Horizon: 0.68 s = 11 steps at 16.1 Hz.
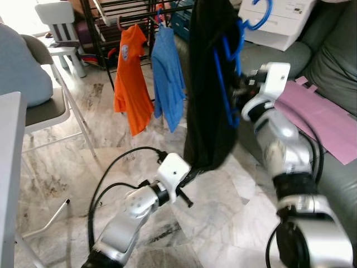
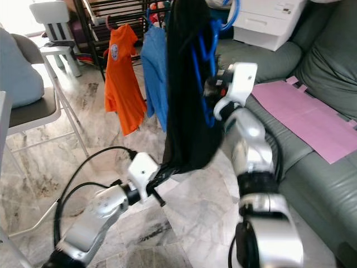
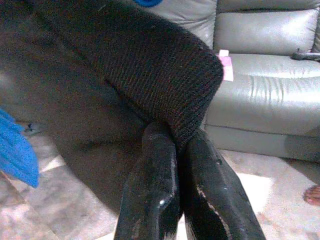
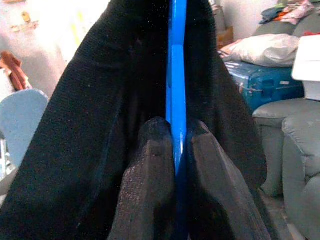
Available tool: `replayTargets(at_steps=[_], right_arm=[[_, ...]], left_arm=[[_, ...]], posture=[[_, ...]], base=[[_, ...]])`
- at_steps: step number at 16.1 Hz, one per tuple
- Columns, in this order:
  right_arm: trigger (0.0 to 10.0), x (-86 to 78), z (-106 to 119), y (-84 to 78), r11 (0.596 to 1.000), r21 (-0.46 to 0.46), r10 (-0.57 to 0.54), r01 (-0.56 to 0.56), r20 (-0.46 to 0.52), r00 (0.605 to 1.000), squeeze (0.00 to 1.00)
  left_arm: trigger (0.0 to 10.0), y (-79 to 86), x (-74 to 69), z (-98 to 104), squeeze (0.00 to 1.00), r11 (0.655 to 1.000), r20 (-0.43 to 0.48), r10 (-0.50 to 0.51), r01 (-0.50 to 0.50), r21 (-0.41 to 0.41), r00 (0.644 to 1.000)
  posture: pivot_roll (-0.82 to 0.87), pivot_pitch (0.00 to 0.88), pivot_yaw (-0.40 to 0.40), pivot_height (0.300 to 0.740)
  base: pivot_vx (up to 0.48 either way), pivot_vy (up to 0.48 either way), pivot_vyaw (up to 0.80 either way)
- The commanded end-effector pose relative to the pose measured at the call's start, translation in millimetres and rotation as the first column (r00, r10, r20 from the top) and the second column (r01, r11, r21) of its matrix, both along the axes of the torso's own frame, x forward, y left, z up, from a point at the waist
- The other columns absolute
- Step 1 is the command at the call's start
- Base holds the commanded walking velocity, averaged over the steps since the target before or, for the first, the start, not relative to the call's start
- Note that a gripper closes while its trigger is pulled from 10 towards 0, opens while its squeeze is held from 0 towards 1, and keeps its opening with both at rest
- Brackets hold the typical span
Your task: Hang hanger
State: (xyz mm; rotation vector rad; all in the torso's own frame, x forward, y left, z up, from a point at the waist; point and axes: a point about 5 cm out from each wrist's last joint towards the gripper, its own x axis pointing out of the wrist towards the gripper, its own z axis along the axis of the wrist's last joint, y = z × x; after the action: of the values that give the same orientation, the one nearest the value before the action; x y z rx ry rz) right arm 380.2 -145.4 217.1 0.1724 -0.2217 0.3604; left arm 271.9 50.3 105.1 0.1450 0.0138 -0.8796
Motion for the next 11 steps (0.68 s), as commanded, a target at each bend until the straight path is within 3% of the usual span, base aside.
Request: replayTargets(at_steps=[1,5,9,11], right_arm=[[10.0,-5.5,16,0.3,0.999,-0.035,0.013,-0.009,0.104,0.995,0.0],[10.0,-12.4,3,-4.6,0.997,-0.079,0.011,-0.004,0.088,0.996,0.0],[10.0,-16.7,-20,-3.0,0.993,-0.112,0.031,-0.024,0.062,0.998,0.0],[10.0,-16.6,-21,-1.8,0.992,-0.124,0.028,-0.02,0.064,0.998,0.0]], left_arm=[[10.0,-3.1,1.0,-2,1.0,1.0,-0.014,-0.009,0.009,0.004,1.0],[10.0,-1.5,0.4,-4,1.0,1.0,-0.022,-0.03,0.03,0.007,0.999],[10.0,21.6,-0.6,1,1.0,1.0,-0.017,-0.004,0.004,-0.001,1.0],[10.0,24.8,-3.3,1,1.0,1.0,-0.013,0.001,-0.001,-0.001,1.0]], posture=[[-0.11,0.045,-0.006,0.74],[-0.11,0.044,0.003,0.74],[-0.1,0.048,0.002,0.74],[-0.09,0.049,0.001,0.74]], base=[[0.0,0.0,0.0],[0.0,0.0,0.0],[0.0,0.0,0.0],[0.0,0.0,0.0]])
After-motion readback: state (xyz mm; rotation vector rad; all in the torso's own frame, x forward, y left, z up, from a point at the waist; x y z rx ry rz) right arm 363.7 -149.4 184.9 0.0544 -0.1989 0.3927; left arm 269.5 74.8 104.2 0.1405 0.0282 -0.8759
